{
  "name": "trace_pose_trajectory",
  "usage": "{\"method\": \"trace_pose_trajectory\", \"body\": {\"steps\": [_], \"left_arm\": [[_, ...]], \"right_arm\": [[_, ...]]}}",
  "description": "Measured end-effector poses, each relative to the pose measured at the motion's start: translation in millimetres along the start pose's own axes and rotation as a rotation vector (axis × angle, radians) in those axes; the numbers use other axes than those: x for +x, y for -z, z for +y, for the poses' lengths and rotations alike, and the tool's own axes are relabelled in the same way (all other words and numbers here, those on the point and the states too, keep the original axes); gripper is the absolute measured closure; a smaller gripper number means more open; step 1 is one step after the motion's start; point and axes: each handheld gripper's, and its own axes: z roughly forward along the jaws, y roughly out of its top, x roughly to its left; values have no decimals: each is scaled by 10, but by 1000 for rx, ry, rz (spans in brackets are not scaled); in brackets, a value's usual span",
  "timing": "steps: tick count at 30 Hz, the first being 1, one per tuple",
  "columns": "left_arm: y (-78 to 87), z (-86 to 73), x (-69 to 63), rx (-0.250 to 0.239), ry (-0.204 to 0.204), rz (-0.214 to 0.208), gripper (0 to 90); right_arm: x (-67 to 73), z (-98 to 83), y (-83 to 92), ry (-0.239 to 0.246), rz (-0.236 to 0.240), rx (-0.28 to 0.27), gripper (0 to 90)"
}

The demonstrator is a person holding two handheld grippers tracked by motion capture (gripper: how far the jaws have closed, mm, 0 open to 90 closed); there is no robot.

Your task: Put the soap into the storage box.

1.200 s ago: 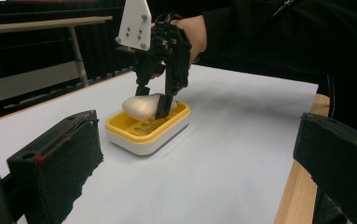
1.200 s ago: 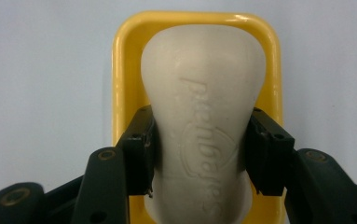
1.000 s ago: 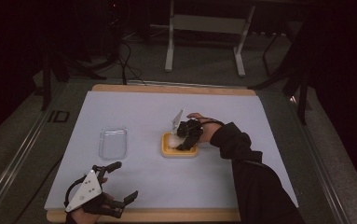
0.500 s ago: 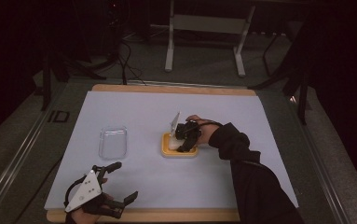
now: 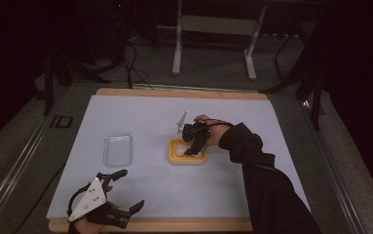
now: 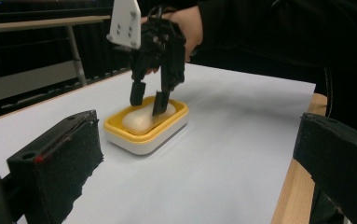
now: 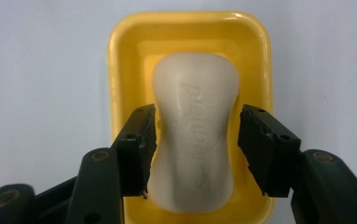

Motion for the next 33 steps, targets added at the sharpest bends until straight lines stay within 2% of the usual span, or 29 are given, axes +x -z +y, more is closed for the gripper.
{"method": "trace_pose_trajectory", "body": {"steps": [4,7,10,14,17,19,23,25,28,29,31,33], "left_arm": [[-1,0,0,1,-1,0,11],[-5,-1,1,1,1,-1,12],[-8,-2,0,2,0,0,12],[-10,-4,2,3,1,1,12],[-12,-6,3,7,1,2,12],[-13,-6,3,7,2,2,12],[-16,-8,4,10,1,3,12],[-17,-8,3,9,1,2,12],[-18,-8,5,10,1,2,12],[-19,-8,5,7,3,1,12],[-22,-9,5,8,4,1,12],[-25,-10,6,8,4,0,12]], "right_arm": [[2,8,81,-27,13,-10,476],[3,-9,152,-71,26,-11,477],[8,-31,188,-97,18,-11,476],[35,-78,261,-128,-12,-41,466],[43,-104,298,-151,-17,-50,426],[45,-144,331,-203,-40,-42,310],[55,-214,362,-288,-105,-18,231],[57,-270,396,-328,-118,-30,186],[61,-318,423,-347,-130,-45,169],[61,-348,436,-359,-135,-50,133],[82,-433,472,-410,-145,-76,124],[110,-488,490,-431,-156,-98,117]]}}
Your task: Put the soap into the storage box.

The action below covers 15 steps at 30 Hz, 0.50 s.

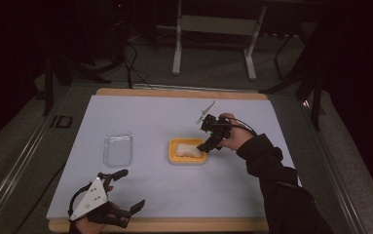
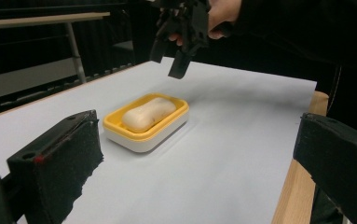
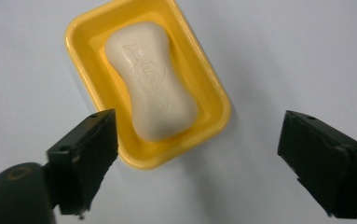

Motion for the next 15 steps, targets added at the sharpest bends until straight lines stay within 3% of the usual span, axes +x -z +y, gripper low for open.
{"method": "trace_pose_trajectory", "body": {"steps": [2,5,9,15], "left_arm": [[-5,-2,-1,2,2,0,12],[-14,-3,0,6,-1,-2,12],[-13,-3,1,4,0,-1,12],[-22,-3,4,10,-1,-3,12]], "right_arm": [[-1,-30,9,-12,-5,-9,116],[23,-149,20,-68,-34,-33,124],[25,-303,40,-161,-68,-88,133],[62,-556,72,-262,-129,-180,134]]}}
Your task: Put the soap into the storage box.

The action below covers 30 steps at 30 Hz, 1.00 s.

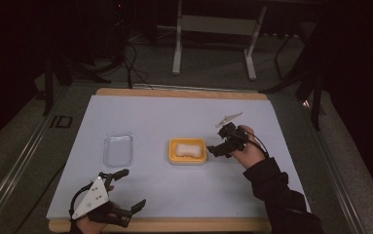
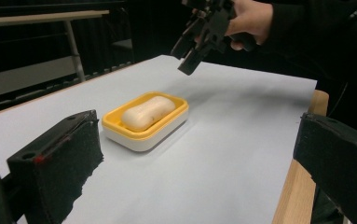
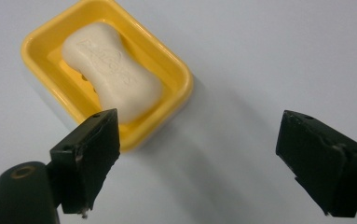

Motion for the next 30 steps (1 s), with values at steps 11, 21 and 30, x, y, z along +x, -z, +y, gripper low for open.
{"method": "trace_pose_trajectory", "body": {"steps": [11,21,30], "left_arm": [[-9,2,-6,0,0,-4,11],[-7,2,-9,2,0,-6,12],[-38,-14,1,38,-3,-6,11]], "right_arm": [[60,-303,106,-79,-39,-58,136],[176,-614,341,-166,-81,-167,137],[207,-857,484,-198,-111,-227,136]]}}
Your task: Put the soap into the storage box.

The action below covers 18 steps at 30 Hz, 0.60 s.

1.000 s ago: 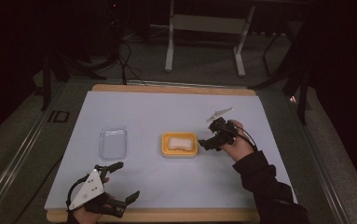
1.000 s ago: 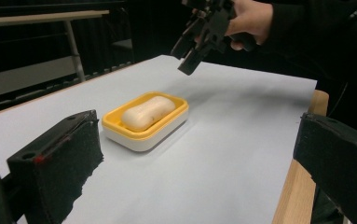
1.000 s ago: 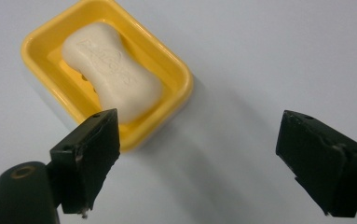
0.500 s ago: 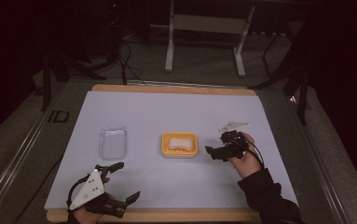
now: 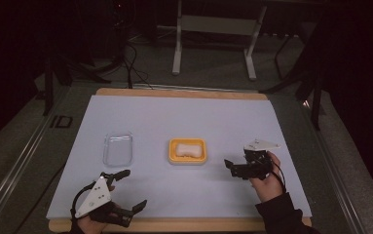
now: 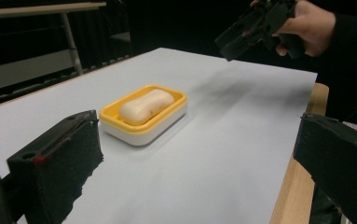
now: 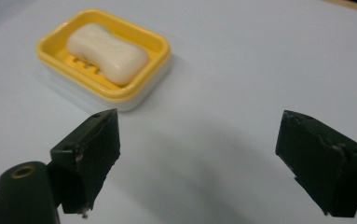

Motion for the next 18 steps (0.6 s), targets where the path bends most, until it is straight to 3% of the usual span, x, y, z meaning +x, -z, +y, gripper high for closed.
{"method": "trace_pose_trajectory", "body": {"steps": [11,18], "left_arm": [[-15,-4,-5,11,4,-14,12],[-26,-3,-13,14,2,-22,11]], "right_arm": [[14,-191,142,2,-65,-24,133],[27,-325,238,-21,-62,-18,132]]}}
